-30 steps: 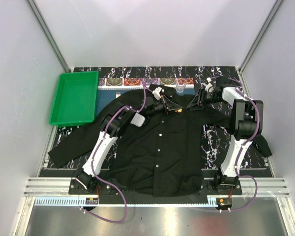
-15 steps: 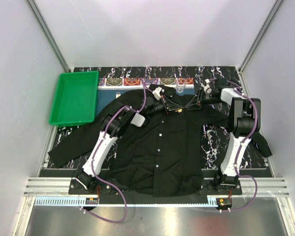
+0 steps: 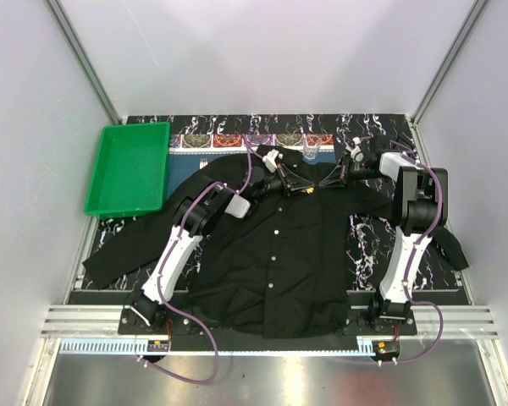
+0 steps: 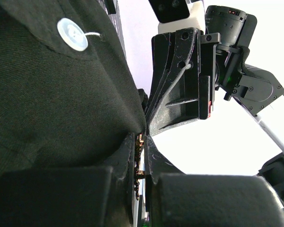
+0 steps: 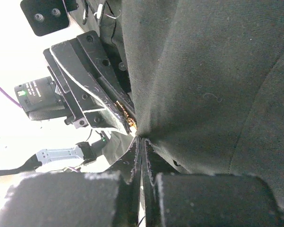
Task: Pin the brooch onto the clothing
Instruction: Pin the brooch to the clothes.
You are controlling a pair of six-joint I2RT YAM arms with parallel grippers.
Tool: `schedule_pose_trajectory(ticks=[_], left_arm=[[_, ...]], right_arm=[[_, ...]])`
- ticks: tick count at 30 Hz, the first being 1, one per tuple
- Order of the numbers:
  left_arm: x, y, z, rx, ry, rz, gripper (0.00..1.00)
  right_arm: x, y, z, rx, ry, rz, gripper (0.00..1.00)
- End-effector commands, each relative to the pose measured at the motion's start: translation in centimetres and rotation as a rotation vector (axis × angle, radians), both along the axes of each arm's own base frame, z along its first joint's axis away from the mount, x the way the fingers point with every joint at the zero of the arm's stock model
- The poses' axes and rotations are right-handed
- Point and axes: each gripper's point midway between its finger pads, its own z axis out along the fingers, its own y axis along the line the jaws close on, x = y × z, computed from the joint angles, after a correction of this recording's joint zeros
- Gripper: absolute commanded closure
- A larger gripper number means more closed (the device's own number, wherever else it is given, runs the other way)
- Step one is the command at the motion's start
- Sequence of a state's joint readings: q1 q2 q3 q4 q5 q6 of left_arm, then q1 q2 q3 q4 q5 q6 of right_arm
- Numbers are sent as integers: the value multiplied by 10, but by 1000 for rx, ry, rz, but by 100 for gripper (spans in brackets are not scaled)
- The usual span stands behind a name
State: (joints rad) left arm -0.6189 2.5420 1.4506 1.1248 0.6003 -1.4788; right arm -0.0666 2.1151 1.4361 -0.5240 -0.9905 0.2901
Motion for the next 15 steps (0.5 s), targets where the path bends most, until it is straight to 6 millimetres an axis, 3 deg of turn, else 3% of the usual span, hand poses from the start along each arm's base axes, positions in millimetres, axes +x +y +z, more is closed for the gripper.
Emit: schedule_pose_trajectory(ticks=[1,3,5,7,15], left_arm=[[-19,-12,9,-69,-34,-38,100],[-19,-11,8,-67,-34,-32,96],[-16,-9,10,-71,-33,-11,79],[-16,-6,9,-67,-32,-5,71],[-12,4,10,-64,-37,28,70]], right_arm=[[2,6,6,30,-19,15,100],[1,6,4,26,-18,16,100],[0,4,3,13,-23,13,100],[0,3,4,6,-30,12,100],[2,-6,9,3,-45,-7,100]])
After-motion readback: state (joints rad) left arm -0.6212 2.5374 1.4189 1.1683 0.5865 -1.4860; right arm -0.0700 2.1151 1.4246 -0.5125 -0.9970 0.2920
